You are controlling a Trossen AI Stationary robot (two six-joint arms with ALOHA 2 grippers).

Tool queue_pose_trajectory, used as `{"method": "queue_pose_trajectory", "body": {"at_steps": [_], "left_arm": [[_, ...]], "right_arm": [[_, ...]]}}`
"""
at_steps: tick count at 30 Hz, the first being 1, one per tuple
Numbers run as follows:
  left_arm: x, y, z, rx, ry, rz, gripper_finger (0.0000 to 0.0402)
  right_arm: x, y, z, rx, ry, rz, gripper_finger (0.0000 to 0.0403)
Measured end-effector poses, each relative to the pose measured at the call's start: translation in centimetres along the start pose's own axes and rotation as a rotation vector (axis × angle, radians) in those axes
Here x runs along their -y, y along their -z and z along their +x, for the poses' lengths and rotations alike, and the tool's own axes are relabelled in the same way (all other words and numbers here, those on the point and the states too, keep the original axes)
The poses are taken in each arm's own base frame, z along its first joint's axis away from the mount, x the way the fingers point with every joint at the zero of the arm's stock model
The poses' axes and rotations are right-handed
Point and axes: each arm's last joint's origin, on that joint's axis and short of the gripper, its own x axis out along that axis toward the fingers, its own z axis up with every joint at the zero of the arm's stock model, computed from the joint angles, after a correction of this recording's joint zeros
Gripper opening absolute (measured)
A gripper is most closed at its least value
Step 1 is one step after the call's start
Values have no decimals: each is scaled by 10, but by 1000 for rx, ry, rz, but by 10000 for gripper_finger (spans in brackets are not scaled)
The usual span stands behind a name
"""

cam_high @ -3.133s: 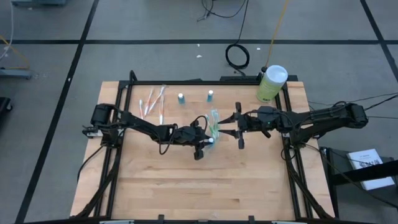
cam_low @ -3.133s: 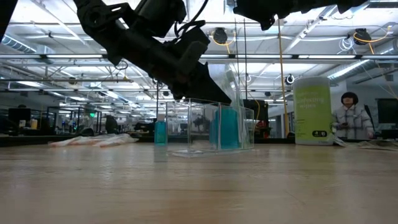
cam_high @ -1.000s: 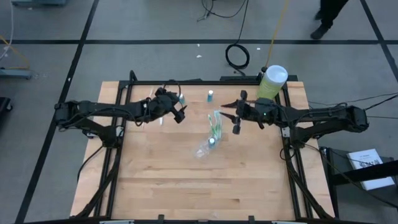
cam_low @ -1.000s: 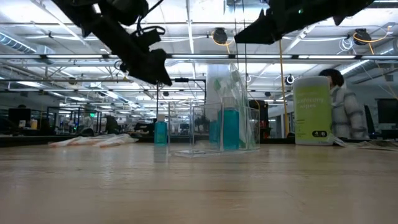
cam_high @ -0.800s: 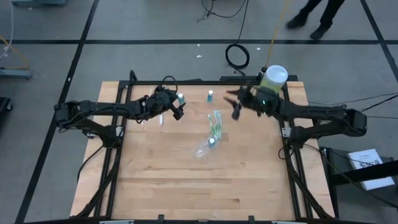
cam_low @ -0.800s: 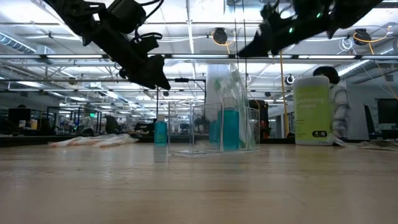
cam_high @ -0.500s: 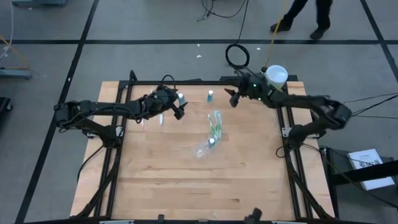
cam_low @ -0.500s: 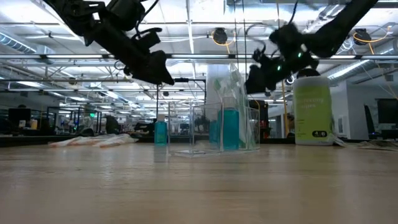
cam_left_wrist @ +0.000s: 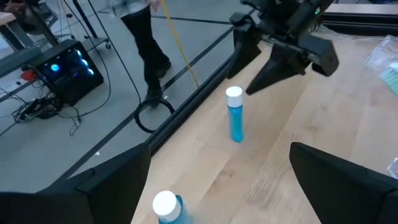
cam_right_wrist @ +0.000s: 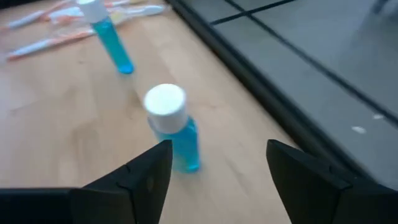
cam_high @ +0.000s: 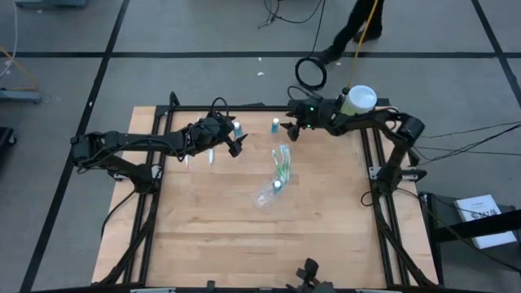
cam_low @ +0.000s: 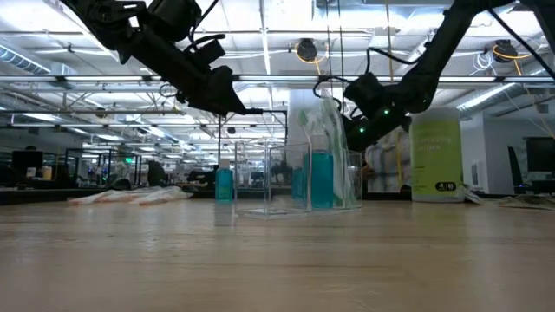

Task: Pick & Place toothbrushing station
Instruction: Put the mouthwash bottle into the transparent organizer

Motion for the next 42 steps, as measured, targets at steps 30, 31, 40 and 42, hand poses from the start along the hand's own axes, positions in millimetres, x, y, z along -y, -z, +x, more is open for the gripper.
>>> {"method": "queue_pose_trajectory", "body": {"at_steps": [30, 31, 40, 42], "left_arm": [[-1, -1, 0, 13, -4, 6, 392], [-1, -1, 0, 13, -4, 6, 392], [-1, -3, 0, 30, -5, 1, 392], [-1, -3, 0, 30, -5, 1, 392]], "right_arm": [[-16, -13, 13, 94, -94, -38, 251], [-16, -13, 13, 96, -94, -39, 251], [-15, -5, 21, 78, -84, -37, 251], [-14, -4, 23, 96, -67, -43, 251]]}}
